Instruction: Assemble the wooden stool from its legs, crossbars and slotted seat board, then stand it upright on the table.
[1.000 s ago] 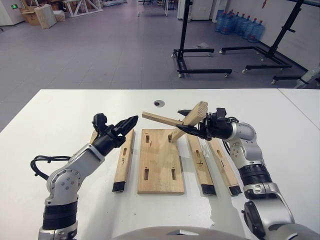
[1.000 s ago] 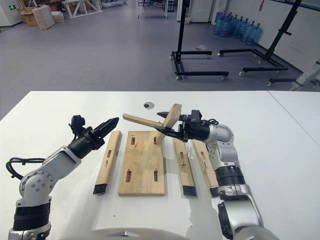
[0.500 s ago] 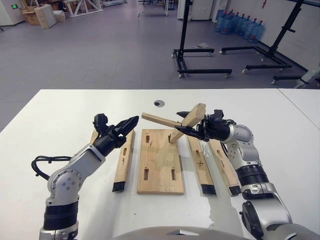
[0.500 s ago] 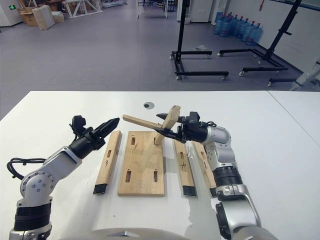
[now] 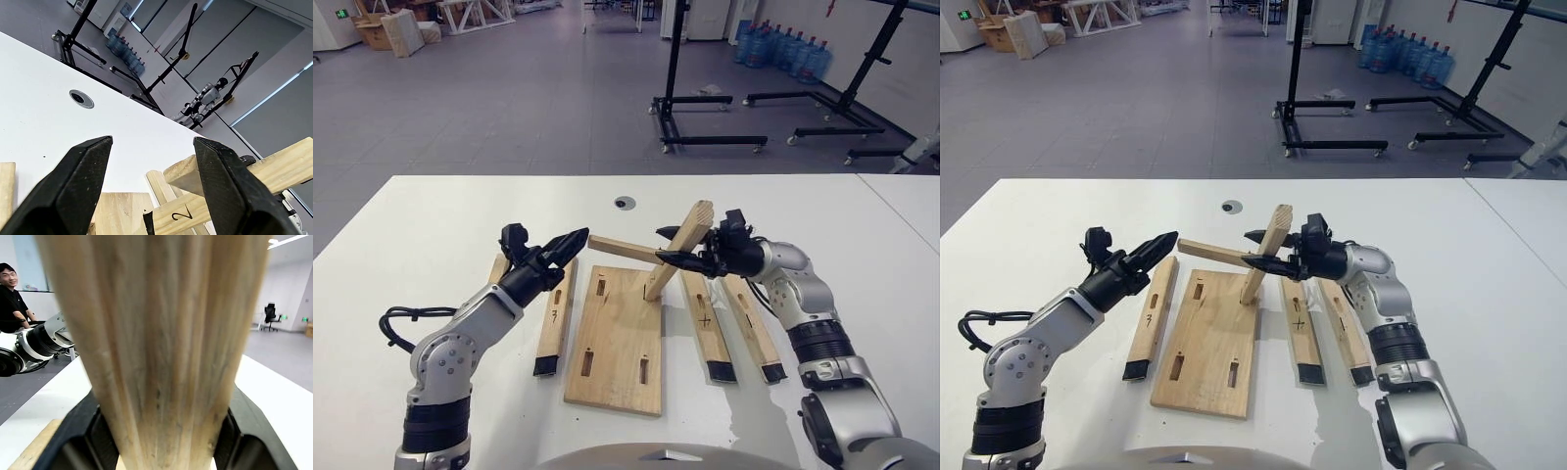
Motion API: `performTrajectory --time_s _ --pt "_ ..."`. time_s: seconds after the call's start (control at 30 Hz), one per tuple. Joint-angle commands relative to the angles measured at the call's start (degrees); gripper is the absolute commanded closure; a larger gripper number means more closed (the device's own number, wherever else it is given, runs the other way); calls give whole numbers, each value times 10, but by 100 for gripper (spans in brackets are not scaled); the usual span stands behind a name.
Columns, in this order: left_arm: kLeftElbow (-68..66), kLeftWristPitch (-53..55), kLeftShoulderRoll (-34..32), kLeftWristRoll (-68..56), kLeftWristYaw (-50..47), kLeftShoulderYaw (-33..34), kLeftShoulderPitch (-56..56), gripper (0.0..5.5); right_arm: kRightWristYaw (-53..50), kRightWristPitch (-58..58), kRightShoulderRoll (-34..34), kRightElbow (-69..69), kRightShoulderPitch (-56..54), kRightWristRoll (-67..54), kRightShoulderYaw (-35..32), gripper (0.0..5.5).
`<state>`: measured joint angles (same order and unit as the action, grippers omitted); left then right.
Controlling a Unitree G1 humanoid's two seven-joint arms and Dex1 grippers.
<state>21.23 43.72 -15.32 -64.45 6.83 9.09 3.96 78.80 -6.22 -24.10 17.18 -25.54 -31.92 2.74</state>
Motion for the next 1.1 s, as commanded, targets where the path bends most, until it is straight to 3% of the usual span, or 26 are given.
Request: performTrajectory --time_s 0.03,0.23,0.57,0.8,1.07,1.1 --pt "1 2 3 11 6 -4 -3 248 -22 8 -11 28 21 66 27 345" --pt "-1 2 6 15 6 0 -2 248 -53 11 -10 44 36 84 49 345" --pt "-4 -2 19 24 5 3 -1 248 -96 -206 -9 25 -11 20 50 345" --pt "-3 -2 27 30 5 5 -4 248 -136 -145 -12 41 15 97 94 345" --pt "-5 0 26 31 7 3 0 248 -156 -131 -10 49 23 84 97 345" --pt "-6 0 27 31 7 2 0 248 -158 -132 -10 48 23 81 95 308"
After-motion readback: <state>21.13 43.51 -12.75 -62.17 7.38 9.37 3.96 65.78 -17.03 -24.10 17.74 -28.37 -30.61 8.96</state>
